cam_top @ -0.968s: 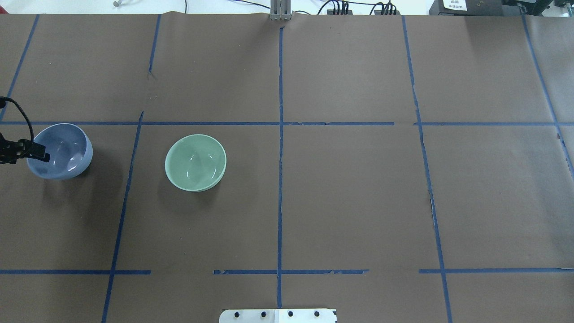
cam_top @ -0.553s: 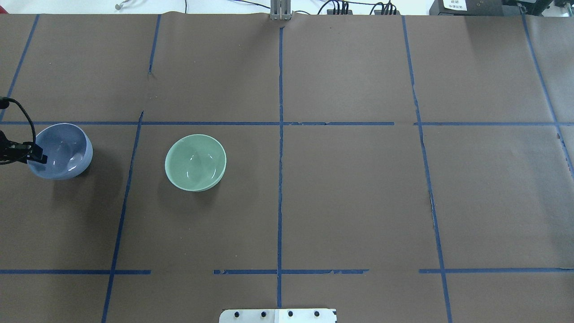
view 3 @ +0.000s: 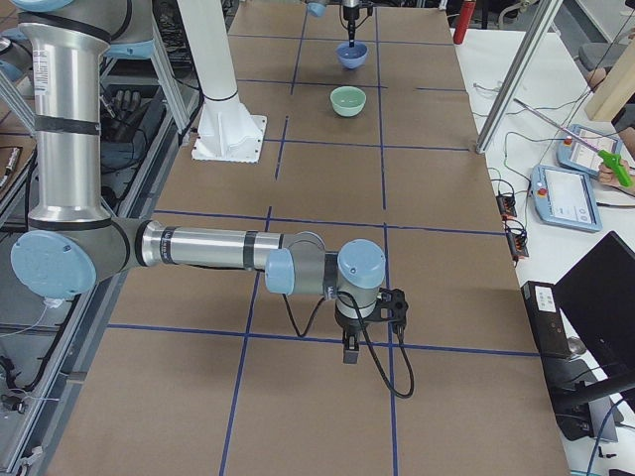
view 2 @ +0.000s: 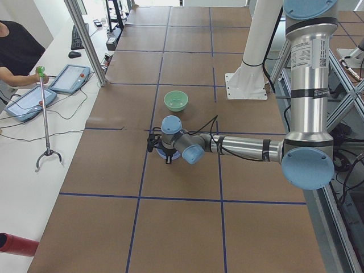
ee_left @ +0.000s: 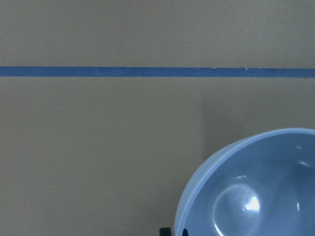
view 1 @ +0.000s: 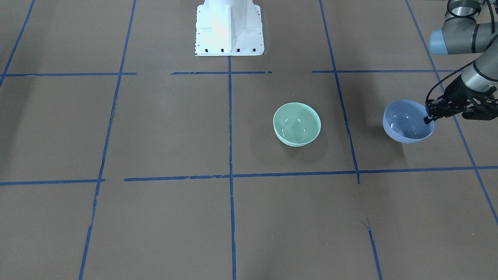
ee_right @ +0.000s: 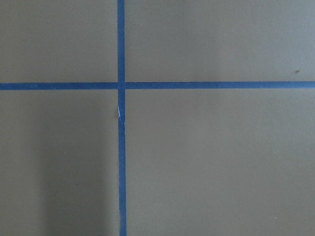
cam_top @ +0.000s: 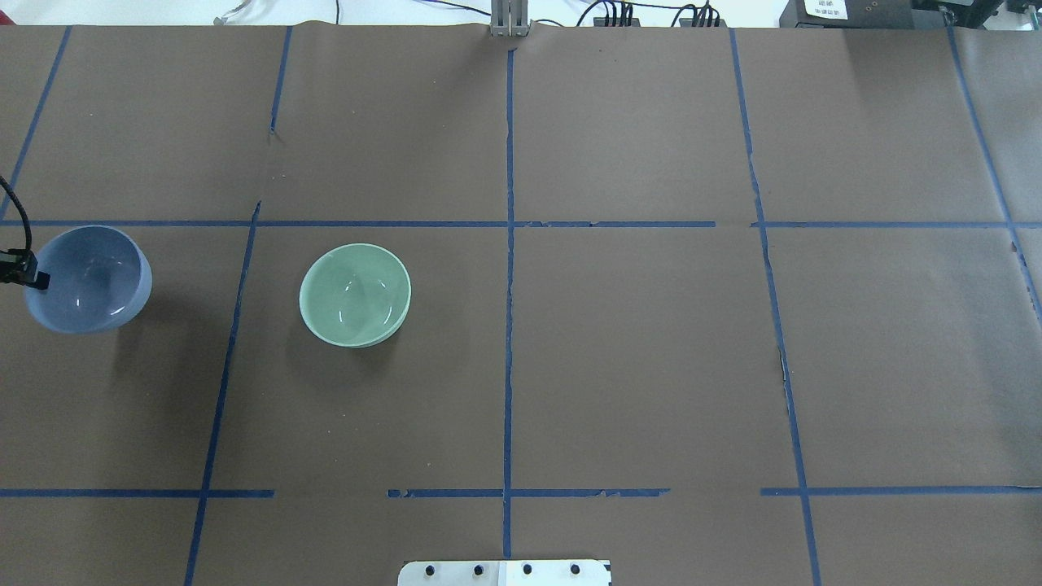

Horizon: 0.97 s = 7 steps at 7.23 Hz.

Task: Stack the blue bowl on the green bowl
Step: 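Close the left gripper on the blue bowl rim and lift it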

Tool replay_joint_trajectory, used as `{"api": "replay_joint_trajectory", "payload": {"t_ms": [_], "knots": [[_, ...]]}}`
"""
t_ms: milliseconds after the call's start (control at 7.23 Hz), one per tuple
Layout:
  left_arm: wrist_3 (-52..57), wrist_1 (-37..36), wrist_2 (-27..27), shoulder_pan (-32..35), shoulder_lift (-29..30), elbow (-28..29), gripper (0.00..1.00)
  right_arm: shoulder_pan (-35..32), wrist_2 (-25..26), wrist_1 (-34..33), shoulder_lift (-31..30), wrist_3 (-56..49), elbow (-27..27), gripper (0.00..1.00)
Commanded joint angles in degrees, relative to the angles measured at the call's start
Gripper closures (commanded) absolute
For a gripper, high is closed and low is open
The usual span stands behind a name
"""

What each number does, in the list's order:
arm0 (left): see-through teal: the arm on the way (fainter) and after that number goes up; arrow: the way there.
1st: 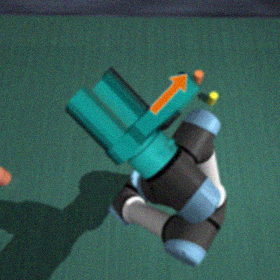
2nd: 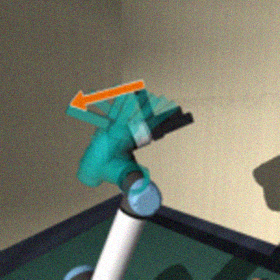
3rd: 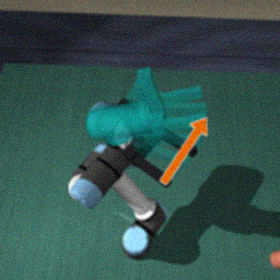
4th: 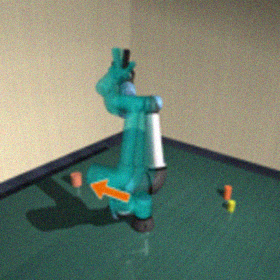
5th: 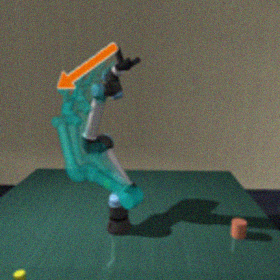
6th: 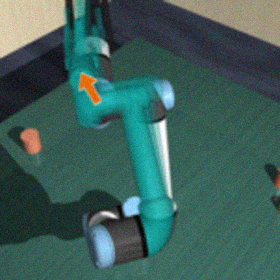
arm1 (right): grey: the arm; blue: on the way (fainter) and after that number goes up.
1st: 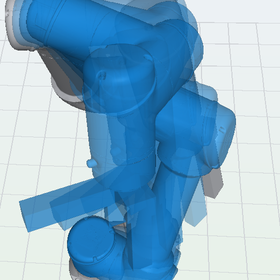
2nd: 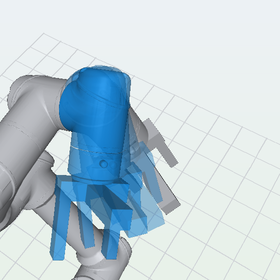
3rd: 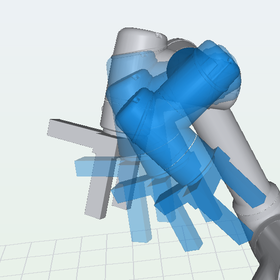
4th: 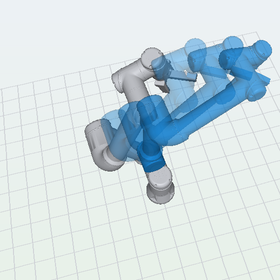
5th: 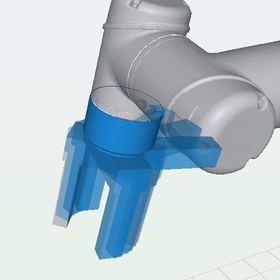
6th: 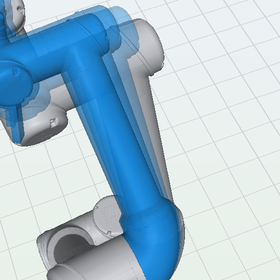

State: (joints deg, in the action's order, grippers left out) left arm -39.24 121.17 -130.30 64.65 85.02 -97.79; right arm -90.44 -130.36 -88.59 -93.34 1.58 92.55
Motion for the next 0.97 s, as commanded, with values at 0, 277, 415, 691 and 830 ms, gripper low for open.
{"api": "replay_joint_trajectory", "payload": {"t_ms": [0,277,415,691,830], "knots": [[14.6,-25.4,-1.5,8.1,1.1,-11.7,1.0,0.0,-0.1,-0.1,0.0,0.0,0.0,0.0],[20.6,-42.5,-1.3,18.2,9.9,-16.6,1.0,0.0,0.0,0.0,0.0,0.0,0.0,0.0],[20.8,-48.9,-1.3,19.4,11.5,-20.2,1.0,0.0,0.0,0.0,0.0,0.0,0.0,0.0],[19.4,-55.4,-2.8,18.7,12.5,-24.9,1.0,0.0,0.0,0.0,0.0,0.0,0.0,0.0],[15.2,-55.2,-6.5,16.8,12.5,-25.9,1.0,0.0,0.0,0.0,0.0,0.0,0.0,0.0]]}}
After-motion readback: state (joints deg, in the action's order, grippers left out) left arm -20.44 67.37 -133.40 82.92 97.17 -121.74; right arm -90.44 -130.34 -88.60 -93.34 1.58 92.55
